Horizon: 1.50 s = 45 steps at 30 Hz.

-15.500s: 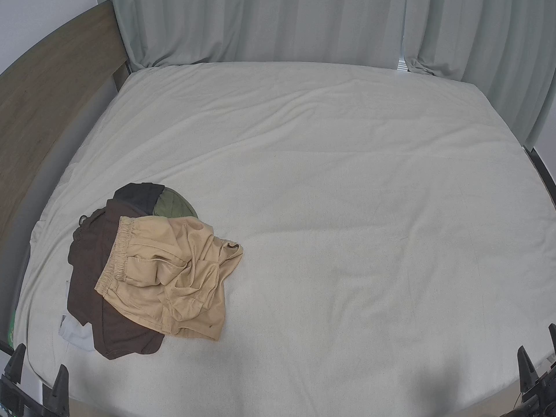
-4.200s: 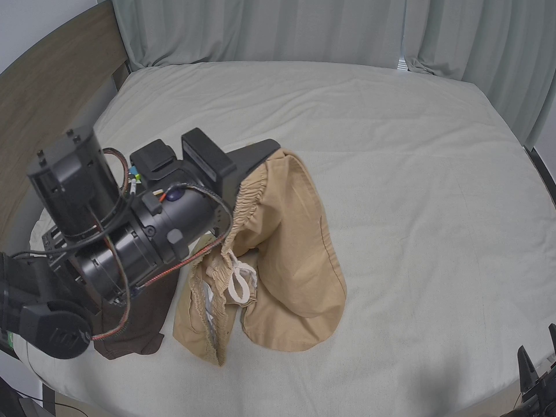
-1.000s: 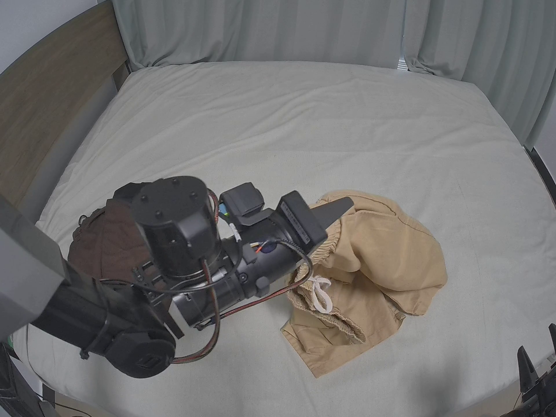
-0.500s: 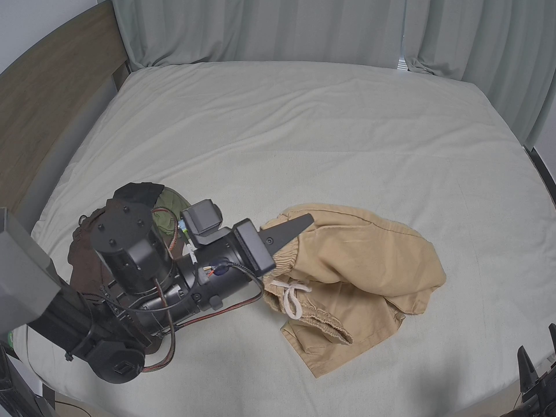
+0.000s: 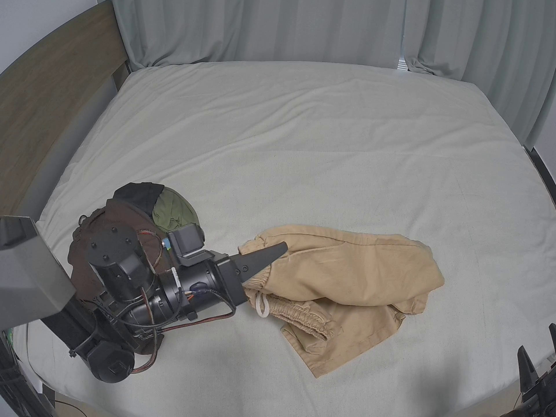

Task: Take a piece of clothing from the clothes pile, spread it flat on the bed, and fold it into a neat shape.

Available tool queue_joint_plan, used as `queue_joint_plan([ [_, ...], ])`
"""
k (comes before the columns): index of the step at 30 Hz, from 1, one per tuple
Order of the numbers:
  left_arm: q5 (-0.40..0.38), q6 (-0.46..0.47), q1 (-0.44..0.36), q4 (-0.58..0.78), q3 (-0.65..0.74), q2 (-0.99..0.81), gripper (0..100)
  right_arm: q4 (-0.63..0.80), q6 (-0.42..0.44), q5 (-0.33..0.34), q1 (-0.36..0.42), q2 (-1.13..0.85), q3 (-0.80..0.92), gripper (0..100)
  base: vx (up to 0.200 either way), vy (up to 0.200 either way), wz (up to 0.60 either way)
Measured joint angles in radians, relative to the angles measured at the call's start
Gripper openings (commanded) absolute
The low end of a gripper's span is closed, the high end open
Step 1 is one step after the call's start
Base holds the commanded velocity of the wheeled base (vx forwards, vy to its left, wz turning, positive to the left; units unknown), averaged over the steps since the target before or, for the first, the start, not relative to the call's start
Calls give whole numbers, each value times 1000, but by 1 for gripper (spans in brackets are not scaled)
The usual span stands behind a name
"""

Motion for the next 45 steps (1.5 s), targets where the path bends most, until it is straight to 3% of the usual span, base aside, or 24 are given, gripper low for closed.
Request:
queue_joint_plan([
  [10,-171,139,142,0,28,15,0,0,-1,0,0,0,0,100,0,0,0],
  [20,-286,157,274,0,34,1,0,0,-3,0,0,0,0,100,0,0,0],
  [27,-307,203,329,0,54,-5,0,0,-4,0,0,0,0,100,0,0,0],
  [34,-401,379,383,0,98,0,0,2,-5,0,0,0,0,100,0,0,0],
  [45,-425,454,436,0,112,50,0,0,-5,1,1,0,0,100,0,0,0],
])
